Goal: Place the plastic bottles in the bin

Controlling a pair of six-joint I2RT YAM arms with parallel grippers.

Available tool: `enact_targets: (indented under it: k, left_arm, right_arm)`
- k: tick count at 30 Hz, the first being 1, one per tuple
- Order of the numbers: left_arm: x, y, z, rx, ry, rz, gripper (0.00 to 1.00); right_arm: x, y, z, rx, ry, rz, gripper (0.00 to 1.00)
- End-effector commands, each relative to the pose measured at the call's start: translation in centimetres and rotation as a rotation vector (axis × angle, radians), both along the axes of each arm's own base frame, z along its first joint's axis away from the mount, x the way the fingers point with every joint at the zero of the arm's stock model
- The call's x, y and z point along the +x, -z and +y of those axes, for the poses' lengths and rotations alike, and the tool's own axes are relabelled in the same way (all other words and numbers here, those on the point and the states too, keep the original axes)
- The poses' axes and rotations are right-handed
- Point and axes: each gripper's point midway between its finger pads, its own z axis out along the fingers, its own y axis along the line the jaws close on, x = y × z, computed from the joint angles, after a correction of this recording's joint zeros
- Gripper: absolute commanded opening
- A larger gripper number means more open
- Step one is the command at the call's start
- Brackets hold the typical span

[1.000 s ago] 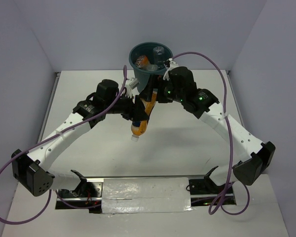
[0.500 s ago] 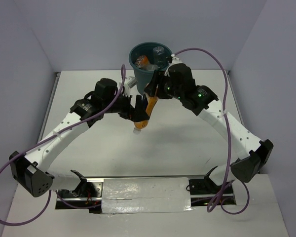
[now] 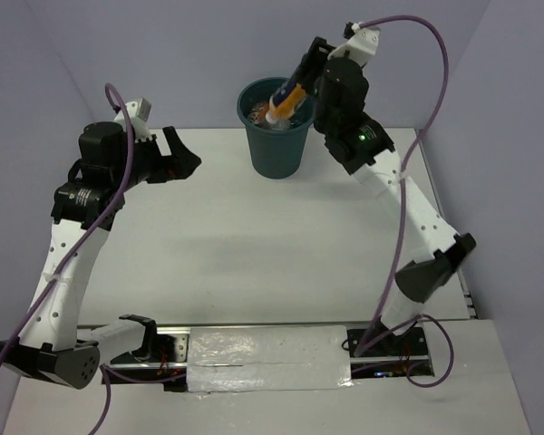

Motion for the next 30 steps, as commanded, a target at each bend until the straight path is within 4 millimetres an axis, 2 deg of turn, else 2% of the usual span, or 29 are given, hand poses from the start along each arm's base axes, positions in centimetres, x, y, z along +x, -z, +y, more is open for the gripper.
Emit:
enact_targets:
  k: [1, 2, 5, 6, 8, 9, 12, 13, 15, 16, 20, 23, 26, 27, 30]
  left_arm:
    - [0.2, 0.4, 0.9, -0.029, -0.041, 0.022, 0.99]
    - [0.3, 0.8, 0.9, -0.035, -0.042, 0.036, 0.99]
    - [0.3, 1.7, 0.8, -0.047, -0.031, 0.057, 0.99]
    - [0.2, 1.9, 0.8, -0.053, -0.03, 0.062, 0.99]
    - [0.1, 2.5, 0.7, -0.062, -0.022, 0.075, 0.99]
    - [0.1, 2.7, 0.7, -0.061, -0.023, 0.077, 0.99]
    - [0.1, 3.6, 1.0, -0.052, -0.032, 0.096, 1.0]
    - [0.2, 4.0, 1.1, -0.048, -0.034, 0.104, 0.99]
    - [0.2, 4.5, 1.1, -0.046, -0.031, 0.115, 0.99]
    - [0.3, 4.9, 1.2, -0.042, -0.035, 0.122, 1.0]
    - [0.3, 5.4, 1.1, -0.047, -0.029, 0.13, 0.99]
    - [0.3, 5.8, 1.1, -0.048, -0.024, 0.132, 0.99]
    - [0.3, 6.2, 1.1, -0.047, -0.024, 0.141, 0.99]
    - [0.3, 6.1, 1.1, -0.047, -0.024, 0.138, 0.99]
    - [0.2, 6.3, 1.1, -0.048, -0.021, 0.141, 0.99]
  right_arm:
    - [2.9, -5.3, -2.2, 0.042, 0.18, -0.175, 0.45]
    - [4.4, -5.4, -1.6, 0.02, 0.204, -0.183, 0.45]
    - [6.7, -4.7, -0.5, -0.043, 0.233, -0.185, 0.46]
    - [8.1, -4.1, 0.2, -0.047, 0.248, -0.2, 0.46]
    - [9.3, -2.9, 0.3, -0.112, 0.288, -0.2, 0.46]
    - [10.3, -1.9, 0.9, -0.117, 0.3, -0.21, 0.46]
    - [11.7, -0.2, 1.4, -0.173, 0.324, -0.206, 0.46]
    - [12.6, 1.4, 2.5, -0.209, 0.308, -0.187, 0.46]
    - [13.4, 3.0, 3.3, -0.239, 0.293, -0.173, 0.46]
    - [13.9, 4.5, 3.9, -0.28, 0.29, -0.153, 0.46]
    - [14.5, 8.4, 5.7, -0.394, 0.29, -0.109, 0.52]
    - [14.3, 10.3, 6.4, -0.411, 0.269, -0.076, 0.58]
    - [13.9, 10.6, 7.1, -0.385, 0.233, -0.07, 0.57]
    - [13.6, 10.3, 7.3, -0.38, 0.229, -0.073, 0.51]
    - [12.4, 9.0, 7.4, -0.374, 0.225, -0.098, 0.5]
